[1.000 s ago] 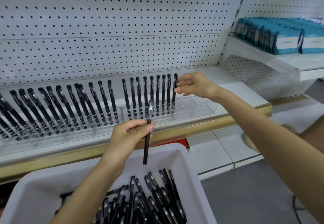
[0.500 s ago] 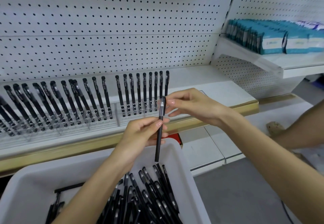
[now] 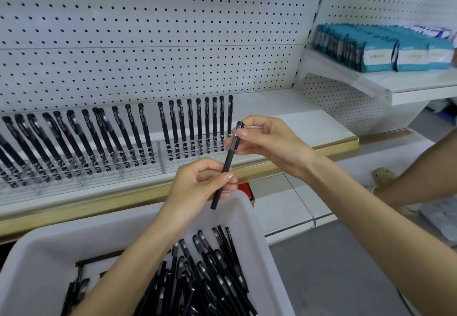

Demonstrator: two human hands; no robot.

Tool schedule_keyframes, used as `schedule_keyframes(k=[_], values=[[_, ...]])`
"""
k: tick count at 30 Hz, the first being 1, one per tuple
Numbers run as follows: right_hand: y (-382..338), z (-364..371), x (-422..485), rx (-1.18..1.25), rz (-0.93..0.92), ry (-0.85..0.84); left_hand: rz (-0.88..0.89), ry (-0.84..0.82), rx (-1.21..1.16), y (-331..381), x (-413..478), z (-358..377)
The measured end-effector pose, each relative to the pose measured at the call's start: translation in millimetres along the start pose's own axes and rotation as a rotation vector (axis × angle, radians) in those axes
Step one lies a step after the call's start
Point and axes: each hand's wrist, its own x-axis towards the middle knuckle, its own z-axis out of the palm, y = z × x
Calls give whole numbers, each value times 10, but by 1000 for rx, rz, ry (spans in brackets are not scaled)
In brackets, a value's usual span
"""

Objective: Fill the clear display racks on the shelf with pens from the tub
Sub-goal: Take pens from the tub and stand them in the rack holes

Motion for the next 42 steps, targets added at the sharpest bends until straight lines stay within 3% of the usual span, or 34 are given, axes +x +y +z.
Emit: schedule_keyframes(k=[10,17,23,34,42], values=[[82,-113,2,-35,-21,25,0,-14,53,-21,105,71],[-316,-537,273,-256,-252,283,576,207,1156,-17,351,-196],[-255,-722,605,-446,-253,302,586,113,1489,-158,585,-324],[-125,-750,863,-452,-251,293,550,91,1589,-320,684,-407],[135,-675,922,-554,-104,155,530,53,1585,-371,687,-441]])
